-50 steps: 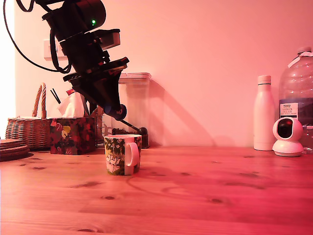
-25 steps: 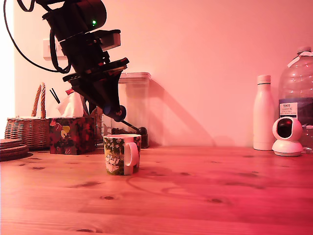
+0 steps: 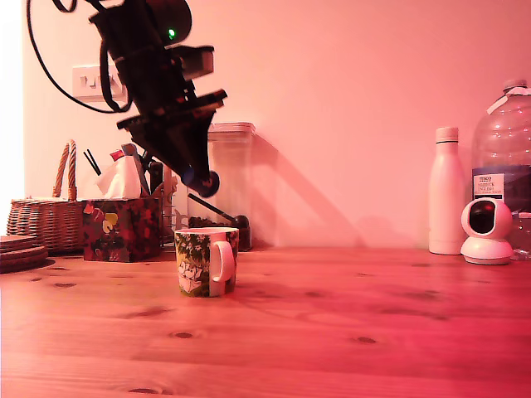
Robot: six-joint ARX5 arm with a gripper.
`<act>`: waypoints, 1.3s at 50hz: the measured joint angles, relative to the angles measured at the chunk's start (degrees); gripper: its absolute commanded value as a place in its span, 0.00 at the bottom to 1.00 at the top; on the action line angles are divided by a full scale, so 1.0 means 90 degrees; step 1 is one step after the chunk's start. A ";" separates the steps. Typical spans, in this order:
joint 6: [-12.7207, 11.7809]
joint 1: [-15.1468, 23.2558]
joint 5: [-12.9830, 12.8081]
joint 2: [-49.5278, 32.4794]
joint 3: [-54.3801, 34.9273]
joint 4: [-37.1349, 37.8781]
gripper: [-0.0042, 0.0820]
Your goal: Pick up the coffee capsules from the table one by one and drop them inside the nearest coffee cup
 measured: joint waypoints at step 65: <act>0.0049 -0.0041 -0.0056 0.0554 0.0095 -0.0019 0.89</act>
